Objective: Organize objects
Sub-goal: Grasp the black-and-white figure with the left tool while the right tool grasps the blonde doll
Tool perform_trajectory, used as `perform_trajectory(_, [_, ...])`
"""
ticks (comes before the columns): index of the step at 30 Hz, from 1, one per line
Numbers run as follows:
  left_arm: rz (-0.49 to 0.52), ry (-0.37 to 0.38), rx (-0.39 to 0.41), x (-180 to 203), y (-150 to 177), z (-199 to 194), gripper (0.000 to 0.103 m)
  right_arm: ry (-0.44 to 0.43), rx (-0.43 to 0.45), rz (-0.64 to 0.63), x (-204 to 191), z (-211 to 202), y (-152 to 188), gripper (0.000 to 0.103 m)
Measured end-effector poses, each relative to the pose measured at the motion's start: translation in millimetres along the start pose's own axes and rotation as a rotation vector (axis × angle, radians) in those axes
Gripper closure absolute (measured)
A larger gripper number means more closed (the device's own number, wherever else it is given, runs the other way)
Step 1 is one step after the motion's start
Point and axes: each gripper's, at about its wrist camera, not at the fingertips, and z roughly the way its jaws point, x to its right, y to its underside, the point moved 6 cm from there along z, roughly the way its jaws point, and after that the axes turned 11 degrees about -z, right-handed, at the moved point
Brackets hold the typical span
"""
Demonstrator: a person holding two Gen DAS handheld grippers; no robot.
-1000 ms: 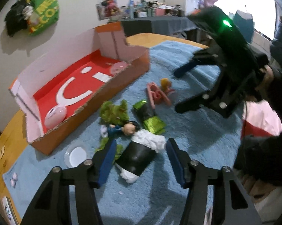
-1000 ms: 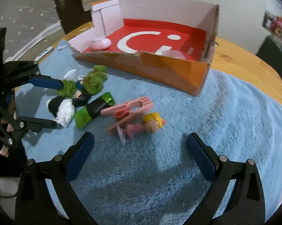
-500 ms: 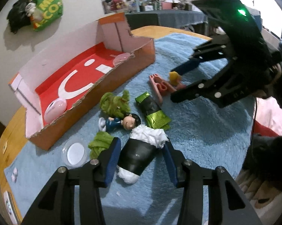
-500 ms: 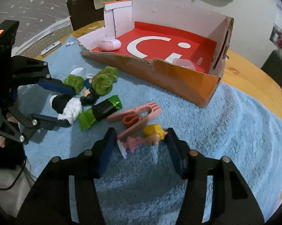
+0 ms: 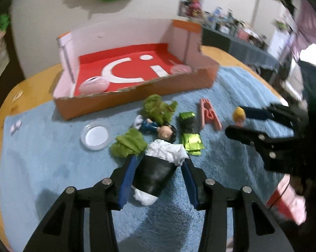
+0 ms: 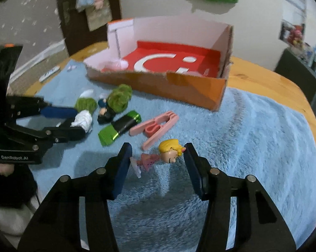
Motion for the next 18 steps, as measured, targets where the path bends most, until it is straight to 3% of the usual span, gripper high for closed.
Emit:
perform_trajectory(8, [-0.087, 0.008, 0.107, -2.5, -3.4, -23.9, 0.057, 0.047, 0.120, 0.104, -14.1, -21.9, -12.1, 0.053])
perform_trajectory(18, [-0.110, 0.024, 0.125, -7.7, -0.3, -31.7, 0.057, 0.004, 0.111, 0.105, -30.5, -15.9, -14.2, 0.053])
